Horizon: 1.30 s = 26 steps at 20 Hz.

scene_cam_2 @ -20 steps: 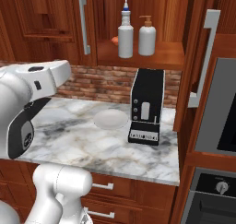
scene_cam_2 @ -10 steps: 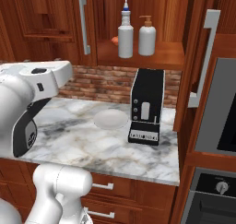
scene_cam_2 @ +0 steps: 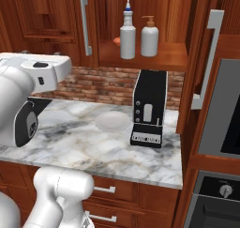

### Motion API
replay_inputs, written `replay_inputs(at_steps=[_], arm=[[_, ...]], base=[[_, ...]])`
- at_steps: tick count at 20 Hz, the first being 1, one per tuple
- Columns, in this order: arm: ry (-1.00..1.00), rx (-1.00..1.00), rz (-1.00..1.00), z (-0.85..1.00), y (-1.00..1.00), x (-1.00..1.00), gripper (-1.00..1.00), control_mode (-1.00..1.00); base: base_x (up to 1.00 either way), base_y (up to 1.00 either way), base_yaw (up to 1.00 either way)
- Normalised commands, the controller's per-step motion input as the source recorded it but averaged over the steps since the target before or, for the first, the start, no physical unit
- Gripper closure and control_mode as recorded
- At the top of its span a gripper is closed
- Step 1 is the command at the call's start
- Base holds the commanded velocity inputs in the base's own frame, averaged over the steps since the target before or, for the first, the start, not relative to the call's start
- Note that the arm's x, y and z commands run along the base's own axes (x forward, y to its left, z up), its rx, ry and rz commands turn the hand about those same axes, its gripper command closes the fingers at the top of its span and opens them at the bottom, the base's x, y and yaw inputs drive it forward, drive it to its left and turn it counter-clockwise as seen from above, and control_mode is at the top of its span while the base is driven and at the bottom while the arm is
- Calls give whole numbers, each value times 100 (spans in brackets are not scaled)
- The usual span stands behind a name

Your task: Pick the spray and soap dispenser from the cabinet and place them on the counter.

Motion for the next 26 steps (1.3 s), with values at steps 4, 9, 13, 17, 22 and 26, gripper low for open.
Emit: replay_inputs(at_steps=[4, 9, 13, 17, 22, 26], arm=[[-5, 4, 0, 10, 15, 25, -100, -100], [-11, 1, 0, 4, 5, 21, -100, -100], [-13, 0, 0, 0, 0, 14, -100, -100], [-4, 1, 0, 0, 0, 12, -100, -100], [0, 3, 0, 0, 0, 21, -100, -100], [0, 2, 0, 1, -4, 24, -100, -100]], base=[[0, 0, 0], [0, 0, 0], [0, 0, 0], [0, 0, 0], [0, 0, 0], [0, 0, 0]])
